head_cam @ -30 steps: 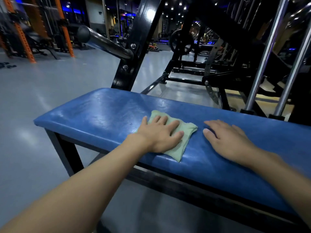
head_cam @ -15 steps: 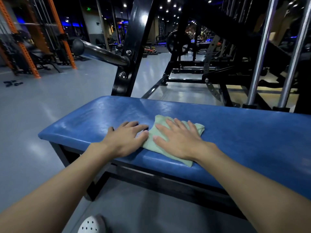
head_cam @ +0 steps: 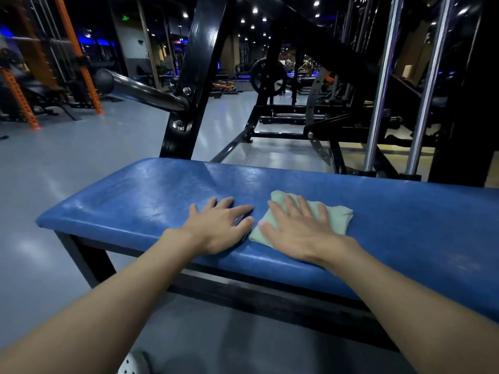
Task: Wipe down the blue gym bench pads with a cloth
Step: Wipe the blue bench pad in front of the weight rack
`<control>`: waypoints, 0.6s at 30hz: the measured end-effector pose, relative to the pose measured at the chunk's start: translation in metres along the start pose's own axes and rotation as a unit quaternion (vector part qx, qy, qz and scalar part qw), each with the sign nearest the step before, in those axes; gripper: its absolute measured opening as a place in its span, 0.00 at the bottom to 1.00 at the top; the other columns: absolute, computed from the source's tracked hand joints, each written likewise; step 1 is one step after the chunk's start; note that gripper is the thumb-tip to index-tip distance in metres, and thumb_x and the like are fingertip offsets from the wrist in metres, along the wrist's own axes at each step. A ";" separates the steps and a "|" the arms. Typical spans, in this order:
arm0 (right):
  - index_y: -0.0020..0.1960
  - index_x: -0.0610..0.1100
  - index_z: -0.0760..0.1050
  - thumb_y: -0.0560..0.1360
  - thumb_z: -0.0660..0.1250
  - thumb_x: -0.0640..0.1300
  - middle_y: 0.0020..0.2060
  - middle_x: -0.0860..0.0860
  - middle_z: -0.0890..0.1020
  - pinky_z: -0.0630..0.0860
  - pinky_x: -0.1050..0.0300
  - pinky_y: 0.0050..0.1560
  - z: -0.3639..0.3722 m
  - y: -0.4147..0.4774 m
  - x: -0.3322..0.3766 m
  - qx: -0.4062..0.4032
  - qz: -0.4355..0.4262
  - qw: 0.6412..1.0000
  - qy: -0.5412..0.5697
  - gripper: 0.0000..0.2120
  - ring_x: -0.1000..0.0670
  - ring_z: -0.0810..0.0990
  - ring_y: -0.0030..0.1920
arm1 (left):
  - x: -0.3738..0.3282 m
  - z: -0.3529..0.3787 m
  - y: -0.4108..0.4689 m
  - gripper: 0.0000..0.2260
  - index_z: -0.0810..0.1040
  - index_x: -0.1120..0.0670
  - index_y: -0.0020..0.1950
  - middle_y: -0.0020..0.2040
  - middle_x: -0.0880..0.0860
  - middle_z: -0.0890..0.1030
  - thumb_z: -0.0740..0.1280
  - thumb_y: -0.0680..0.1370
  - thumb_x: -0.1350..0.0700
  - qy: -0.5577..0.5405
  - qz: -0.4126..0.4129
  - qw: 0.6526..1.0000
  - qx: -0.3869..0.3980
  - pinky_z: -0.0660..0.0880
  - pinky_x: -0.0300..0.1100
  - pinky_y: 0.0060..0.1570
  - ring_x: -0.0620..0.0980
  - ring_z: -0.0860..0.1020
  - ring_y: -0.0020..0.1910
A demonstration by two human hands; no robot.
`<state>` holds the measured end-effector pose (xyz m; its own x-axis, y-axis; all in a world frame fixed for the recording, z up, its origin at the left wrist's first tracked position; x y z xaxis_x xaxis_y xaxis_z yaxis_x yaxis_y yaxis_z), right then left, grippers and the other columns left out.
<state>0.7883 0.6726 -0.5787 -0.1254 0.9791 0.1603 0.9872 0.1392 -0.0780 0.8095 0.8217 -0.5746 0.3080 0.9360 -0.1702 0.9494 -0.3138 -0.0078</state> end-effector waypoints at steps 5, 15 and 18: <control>0.79 0.62 0.43 0.77 0.39 0.68 0.80 0.54 0.40 0.36 0.34 0.73 0.006 -0.007 -0.018 0.000 -0.011 1.000 -0.018 0.31 0.48 0.36 0.79 | -0.017 0.001 0.001 0.23 0.62 0.35 0.76 0.77 0.47 0.61 0.48 0.81 0.36 0.003 0.016 1.000 0.011 0.51 0.65 0.71 0.52 0.56 0.77; 0.79 0.62 0.41 0.81 0.41 0.64 0.80 0.56 0.40 0.35 0.38 0.75 -0.008 -0.058 -0.103 -0.004 0.035 0.999 -0.016 0.28 0.51 0.36 0.79 | -0.109 0.014 0.010 0.22 0.61 0.34 0.75 0.75 0.48 0.64 0.49 0.81 0.36 0.024 0.097 0.995 0.006 0.56 0.61 0.71 0.51 0.59 0.75; 0.79 0.62 0.41 0.80 0.41 0.64 0.80 0.58 0.40 0.36 0.39 0.75 -0.011 -0.075 -0.138 -0.012 0.061 0.998 -0.009 0.28 0.52 0.37 0.79 | -0.144 0.019 0.012 0.22 0.61 0.35 0.75 0.76 0.48 0.63 0.49 0.81 0.36 0.022 0.125 0.992 0.018 0.54 0.61 0.72 0.49 0.57 0.76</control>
<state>0.7330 0.5253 -0.5847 -0.0066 0.9910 0.1339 0.9972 0.0164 -0.0723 0.7758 0.6798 -0.5690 0.5367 0.8339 -0.1285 0.8405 -0.5418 -0.0061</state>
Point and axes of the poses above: each hand's wrist, its own y-axis towards the middle knuckle, its own z-axis out of the palm, x = y × z, the point moved 9 cm from there along y, towards the middle knuckle
